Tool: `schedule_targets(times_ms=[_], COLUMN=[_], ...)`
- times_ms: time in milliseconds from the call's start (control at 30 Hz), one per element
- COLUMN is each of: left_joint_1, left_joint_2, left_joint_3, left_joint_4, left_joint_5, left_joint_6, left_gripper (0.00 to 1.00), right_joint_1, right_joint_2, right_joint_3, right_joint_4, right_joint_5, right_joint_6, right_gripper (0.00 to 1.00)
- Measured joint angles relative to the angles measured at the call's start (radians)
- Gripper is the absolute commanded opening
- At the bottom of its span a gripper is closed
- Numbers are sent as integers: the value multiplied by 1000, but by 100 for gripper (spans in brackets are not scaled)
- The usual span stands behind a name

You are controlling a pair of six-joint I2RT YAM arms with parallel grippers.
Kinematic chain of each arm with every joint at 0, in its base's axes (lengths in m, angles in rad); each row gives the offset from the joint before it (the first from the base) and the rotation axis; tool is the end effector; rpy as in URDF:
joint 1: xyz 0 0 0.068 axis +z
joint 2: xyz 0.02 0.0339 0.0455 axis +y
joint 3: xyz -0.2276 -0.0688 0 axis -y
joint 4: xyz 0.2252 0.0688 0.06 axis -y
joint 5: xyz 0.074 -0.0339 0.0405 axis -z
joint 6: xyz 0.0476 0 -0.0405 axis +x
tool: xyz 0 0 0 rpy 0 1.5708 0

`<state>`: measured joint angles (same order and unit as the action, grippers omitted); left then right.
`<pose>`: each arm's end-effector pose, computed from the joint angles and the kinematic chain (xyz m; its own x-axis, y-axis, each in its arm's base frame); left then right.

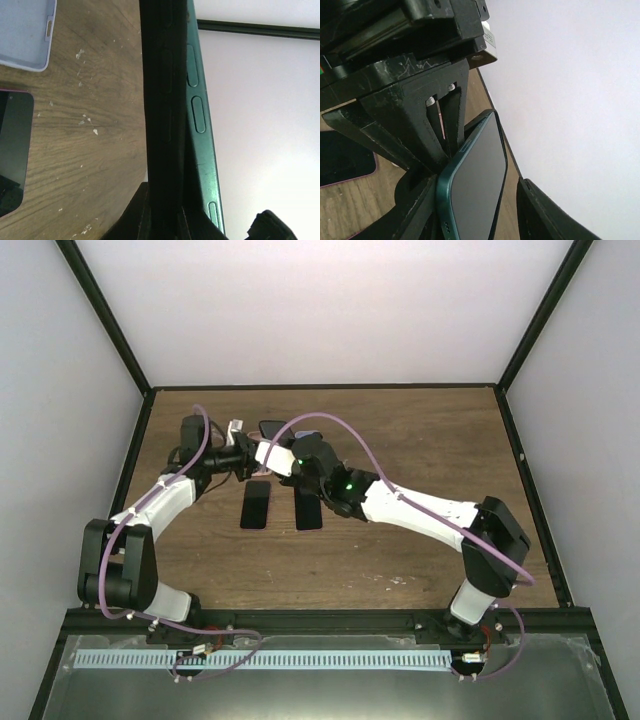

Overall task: Take the phone out of the phone case
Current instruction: Remove the phone case from the phone.

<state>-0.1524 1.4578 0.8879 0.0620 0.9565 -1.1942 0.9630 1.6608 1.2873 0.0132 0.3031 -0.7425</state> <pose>0.2955 -0.0847 0.2193 -0.9144 -0.4018 0.0482 -0.1553 0.2383 -0.9587 0.2308 0.3069 0.2718 0.2736 -0.7368 -0.6183 -0.5959 0.3748 -0.7103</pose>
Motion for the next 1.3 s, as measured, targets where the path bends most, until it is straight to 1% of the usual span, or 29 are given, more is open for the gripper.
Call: schedule_targets(times_ms=[267,367,433,500,600,767,1067,1300], left_joint_1=[2,2,2,3,3,1,-5,-4], left_joint_2=[0,0,0,0,0,0,0,-18], left_joint_3=[-4,-7,-8,-8,-7,10,63,73], left_joint_4=[47,56,56,47,33,-20,-147,-164], left_joint_5=[-21,-29,-37,-44,-38,-31,-67,-78], left_joint_6=[-14,-14,-12,-11,-13,23,147,193], left_gripper=[0,0,0,0,0,0,0,0], right_joint_1=[-12,-13,-13,-14,-21,-21,-23,-24], right_joint_2=[18,29,40,46,48,48,48,48], right_joint_3=[0,3,12,30,80,124,180,229], right_joint_4=[25,24,16,-7,-92,-180,-278,-332], right_joint_5=[-19,-28,-32,-28,-39,-48,-54,-53], right_joint_6=[-20,-20,-19,-13,15,53,100,116], right_gripper=[21,12,4,1,1,1,1,1])
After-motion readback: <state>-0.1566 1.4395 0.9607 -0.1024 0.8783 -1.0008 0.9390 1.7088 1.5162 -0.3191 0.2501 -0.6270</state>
